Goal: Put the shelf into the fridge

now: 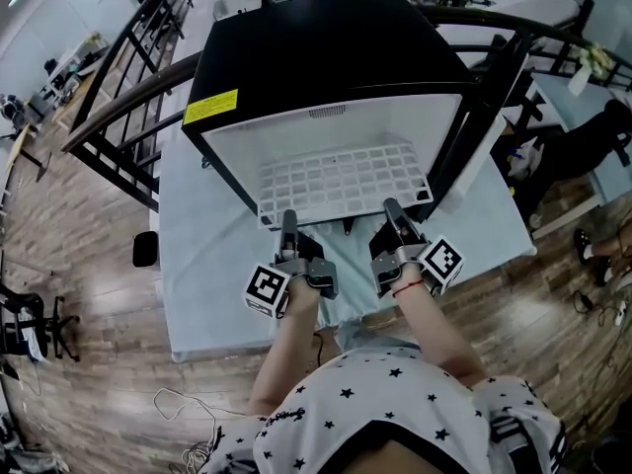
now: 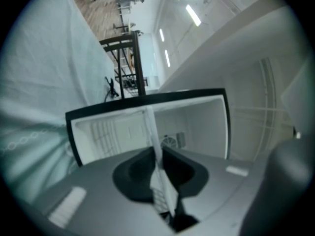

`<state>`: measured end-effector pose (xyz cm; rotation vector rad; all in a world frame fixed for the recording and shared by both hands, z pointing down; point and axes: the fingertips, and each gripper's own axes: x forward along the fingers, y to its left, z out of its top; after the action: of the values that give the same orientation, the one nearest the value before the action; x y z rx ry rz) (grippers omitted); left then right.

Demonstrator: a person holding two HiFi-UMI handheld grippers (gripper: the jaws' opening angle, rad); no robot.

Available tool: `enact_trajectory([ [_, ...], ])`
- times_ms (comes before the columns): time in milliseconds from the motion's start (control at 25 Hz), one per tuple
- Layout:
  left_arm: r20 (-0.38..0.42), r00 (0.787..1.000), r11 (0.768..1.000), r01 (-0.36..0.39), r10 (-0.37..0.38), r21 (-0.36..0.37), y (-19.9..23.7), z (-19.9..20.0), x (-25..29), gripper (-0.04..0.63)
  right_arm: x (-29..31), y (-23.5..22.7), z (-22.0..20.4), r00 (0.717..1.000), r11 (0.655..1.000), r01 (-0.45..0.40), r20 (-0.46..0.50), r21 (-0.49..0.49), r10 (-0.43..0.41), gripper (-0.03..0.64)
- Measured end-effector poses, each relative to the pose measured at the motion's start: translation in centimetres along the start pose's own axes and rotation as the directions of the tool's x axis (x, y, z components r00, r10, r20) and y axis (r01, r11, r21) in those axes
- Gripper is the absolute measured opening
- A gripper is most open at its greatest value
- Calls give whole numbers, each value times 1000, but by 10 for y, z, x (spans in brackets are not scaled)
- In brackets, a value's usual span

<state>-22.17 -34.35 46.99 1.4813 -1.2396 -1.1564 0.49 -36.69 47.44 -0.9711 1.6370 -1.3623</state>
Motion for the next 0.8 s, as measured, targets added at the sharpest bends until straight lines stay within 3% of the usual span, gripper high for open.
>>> enact_trajectory([
  [800, 6, 1000, 1000, -17, 17, 9, 10, 8, 33, 43, 34, -9, 8, 1000, 1000, 13, 5, -26, -13, 25],
])
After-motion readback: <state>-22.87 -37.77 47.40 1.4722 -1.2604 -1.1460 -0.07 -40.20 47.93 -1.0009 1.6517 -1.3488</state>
